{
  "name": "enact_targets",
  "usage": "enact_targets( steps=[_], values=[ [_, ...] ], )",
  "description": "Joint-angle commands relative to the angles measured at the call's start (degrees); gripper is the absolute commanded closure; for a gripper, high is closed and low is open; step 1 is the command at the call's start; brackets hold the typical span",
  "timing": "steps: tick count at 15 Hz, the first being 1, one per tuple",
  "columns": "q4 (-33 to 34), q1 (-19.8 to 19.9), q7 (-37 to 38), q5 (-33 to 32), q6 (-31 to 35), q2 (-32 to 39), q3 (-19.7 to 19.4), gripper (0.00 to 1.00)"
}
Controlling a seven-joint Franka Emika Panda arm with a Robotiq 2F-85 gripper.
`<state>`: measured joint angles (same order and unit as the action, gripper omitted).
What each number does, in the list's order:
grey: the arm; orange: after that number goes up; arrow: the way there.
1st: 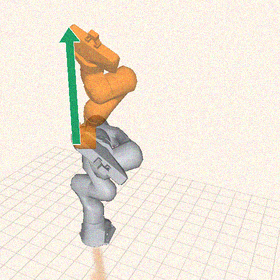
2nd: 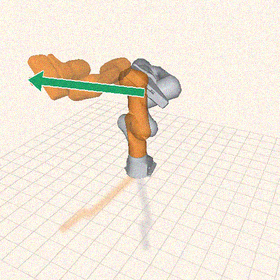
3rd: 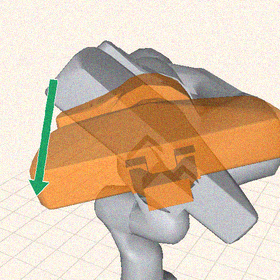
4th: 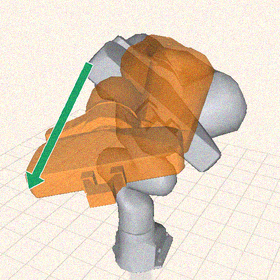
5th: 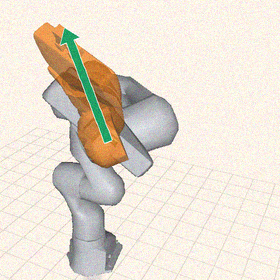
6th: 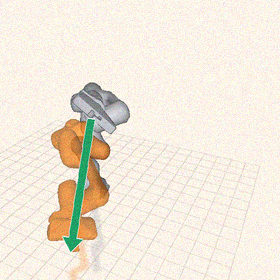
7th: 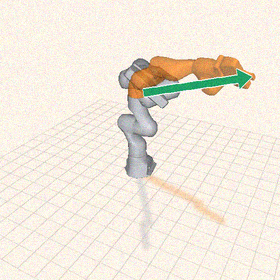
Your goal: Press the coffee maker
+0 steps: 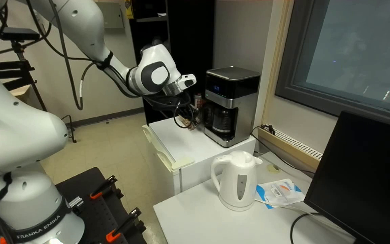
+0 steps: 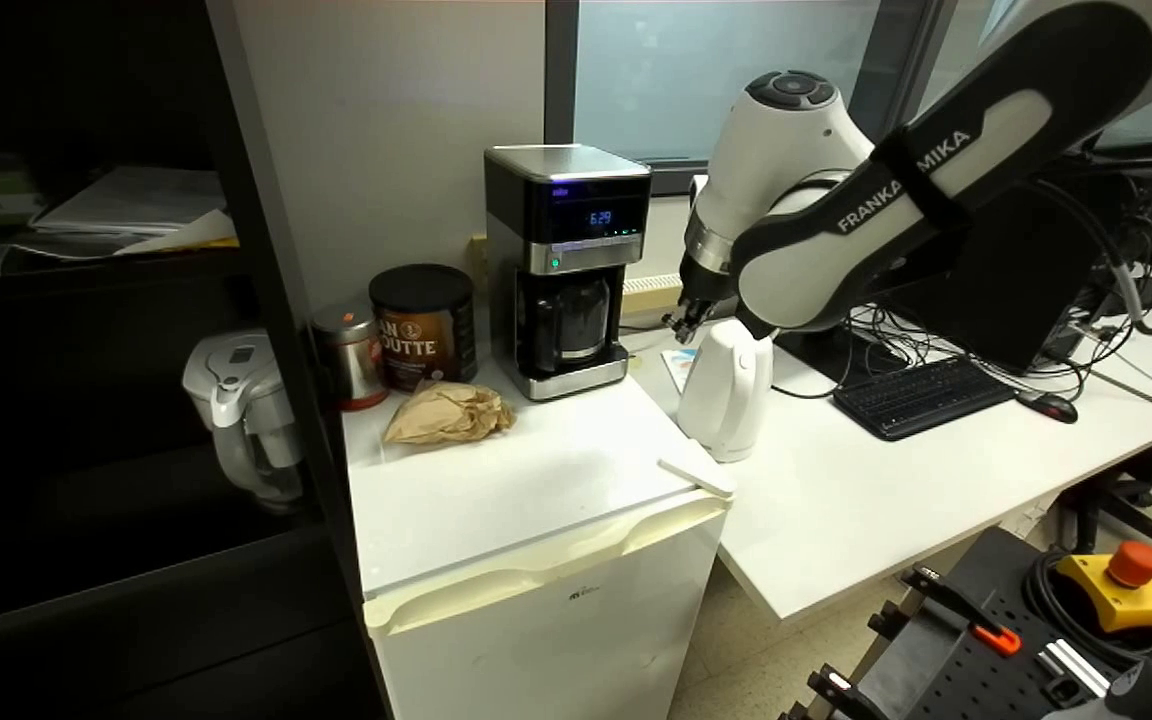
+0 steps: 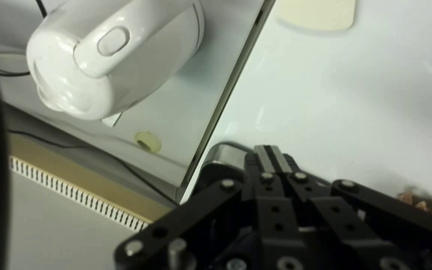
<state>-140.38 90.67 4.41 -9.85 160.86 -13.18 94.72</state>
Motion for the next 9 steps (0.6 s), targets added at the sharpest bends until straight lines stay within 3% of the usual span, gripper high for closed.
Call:
enact_targets(
  steps=[1, 4, 9],
  values=[
    [4.0, -3.2, -5.0, -0.1, -15.3, 7.4, -2.3, 0.97],
    [6.6, -5.0, -7.1, 0.1, -25.3, 9.7, -3.5, 0.99],
    [8.6, -7.3, -9.5, -0.2, -31.7, 12.3, -5.9, 0.99]
  ],
)
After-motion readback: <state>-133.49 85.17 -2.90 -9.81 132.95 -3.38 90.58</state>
